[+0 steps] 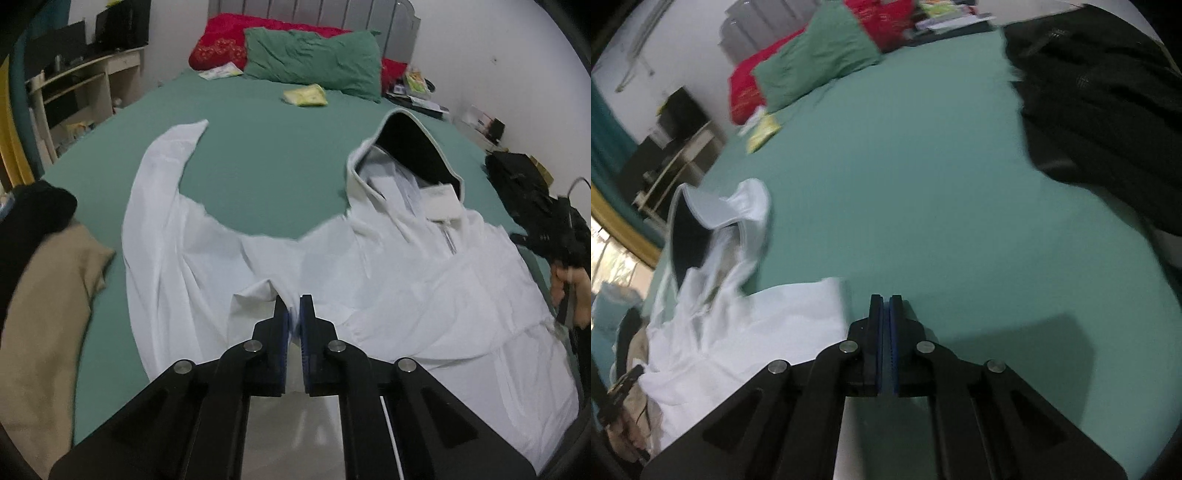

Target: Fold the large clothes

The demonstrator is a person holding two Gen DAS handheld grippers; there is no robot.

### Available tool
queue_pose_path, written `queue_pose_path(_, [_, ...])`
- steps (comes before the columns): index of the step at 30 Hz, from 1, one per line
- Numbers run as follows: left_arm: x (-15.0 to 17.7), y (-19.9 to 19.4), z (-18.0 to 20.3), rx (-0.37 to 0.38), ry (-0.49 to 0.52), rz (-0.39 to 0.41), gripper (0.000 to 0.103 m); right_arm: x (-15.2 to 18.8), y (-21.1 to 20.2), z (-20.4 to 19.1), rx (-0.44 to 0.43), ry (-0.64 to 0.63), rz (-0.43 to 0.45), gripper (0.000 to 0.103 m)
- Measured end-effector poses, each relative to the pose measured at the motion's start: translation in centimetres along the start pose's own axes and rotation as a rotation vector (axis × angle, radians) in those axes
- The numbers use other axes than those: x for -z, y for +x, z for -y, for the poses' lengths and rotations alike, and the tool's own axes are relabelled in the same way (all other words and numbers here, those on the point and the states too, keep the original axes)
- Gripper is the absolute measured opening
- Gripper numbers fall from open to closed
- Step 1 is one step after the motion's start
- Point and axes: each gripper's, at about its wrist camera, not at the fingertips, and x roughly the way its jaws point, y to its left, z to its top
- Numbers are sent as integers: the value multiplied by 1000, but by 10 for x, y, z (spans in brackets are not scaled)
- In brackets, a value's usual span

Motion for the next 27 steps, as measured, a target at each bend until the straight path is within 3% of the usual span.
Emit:
queue_pose_path(4, [-1,20,-3,-22,9,-123,8,4,-14,3,-78,23,-28,4])
queue_pose_path(5, [1,24,-6,-21,-8,-139,13,7,-15,-3,-90,2,-53,5])
queue_pose_path(8, [8,26,-15,-10,-58,-136,27,15,-14,-17,-97,-47,-77,23])
queue_pose_path(10, [14,25,-18,-20,-53,-115,36,27,-9,-27,-96,-75,-101,26])
queue_pose_path(11, [16,27,-19,-22,-46,-119,41,33,-6,-30,-71,-94,-115,25])
queue_pose_path(14, [19,36,-24,-24,-26,-134,42,45,-5,-52,86,-271,-76,24])
queue_pose_path(19, [-8,22,-43,-18,-16,-91,42,51,-6,-73,311,-375,-45,25])
queue_pose_path(24, [-42,27,-74,-58,-13,-42,42,56,-21,-65,275,-282,-56,25])
queue_pose_path(27, [-68,50,-95,-125,-45,-27,42,61,-30,-58,252,-233,-54,25])
